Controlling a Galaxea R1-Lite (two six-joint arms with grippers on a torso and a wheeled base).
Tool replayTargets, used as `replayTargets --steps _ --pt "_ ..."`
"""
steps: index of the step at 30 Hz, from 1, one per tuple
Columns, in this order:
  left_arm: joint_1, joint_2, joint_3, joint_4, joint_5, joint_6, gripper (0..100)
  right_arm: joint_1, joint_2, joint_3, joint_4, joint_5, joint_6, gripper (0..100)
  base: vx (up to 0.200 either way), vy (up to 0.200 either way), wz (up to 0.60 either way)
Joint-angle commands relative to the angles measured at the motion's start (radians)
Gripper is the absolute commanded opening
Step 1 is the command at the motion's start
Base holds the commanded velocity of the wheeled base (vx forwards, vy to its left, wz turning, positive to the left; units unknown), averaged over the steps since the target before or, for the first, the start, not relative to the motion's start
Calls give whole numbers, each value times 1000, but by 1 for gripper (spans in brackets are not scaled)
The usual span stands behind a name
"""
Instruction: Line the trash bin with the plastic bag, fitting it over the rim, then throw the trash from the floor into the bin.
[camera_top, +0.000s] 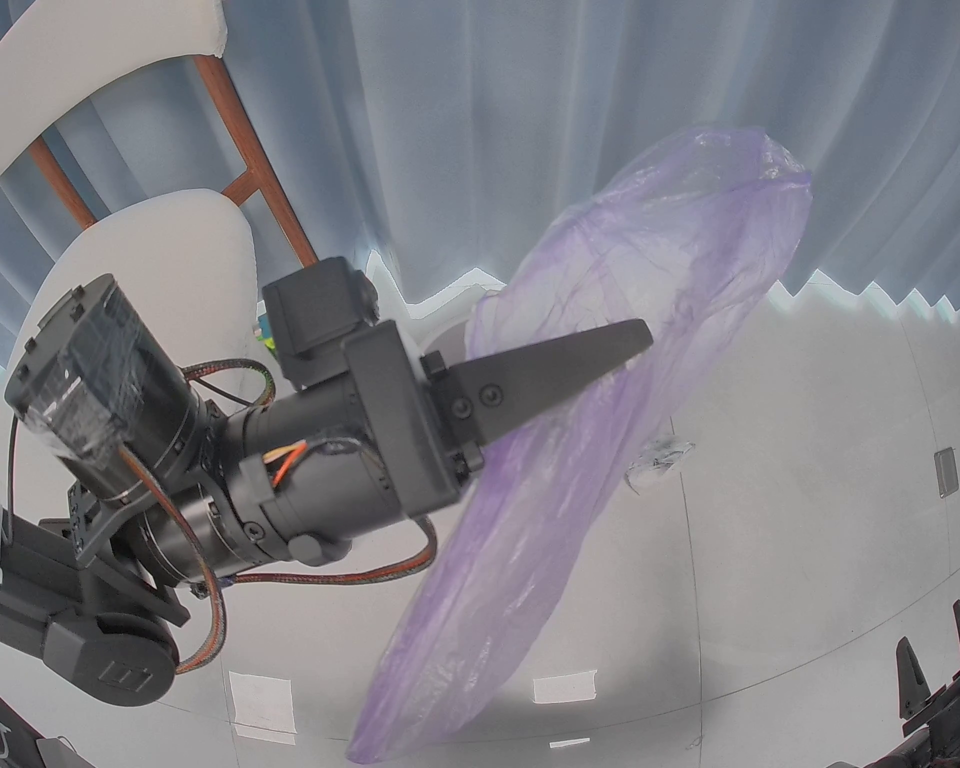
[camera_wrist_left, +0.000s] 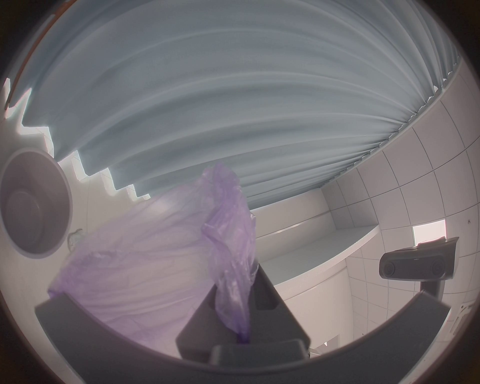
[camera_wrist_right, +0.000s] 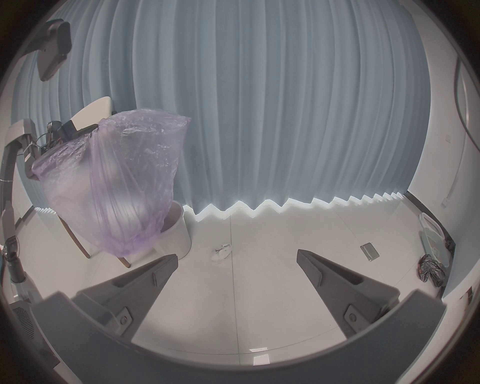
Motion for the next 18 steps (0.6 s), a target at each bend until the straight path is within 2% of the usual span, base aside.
replayTargets --steps 1,10,13,18 --pt "6 4 0 0 -1 -1 0 0 -18 18 0 1 0 100 0 0 0" --pt "7 45 0 -15 -1 -4 0 0 -18 18 0 1 1 100 0 0 0" --pt "12 88 8 -95 1 1 0 0 -18 18 0 1 0 100 0 0 0" --pt "72 133 8 -235 -14 -2 0 0 -18 18 0 1 0 100 0 0 0"
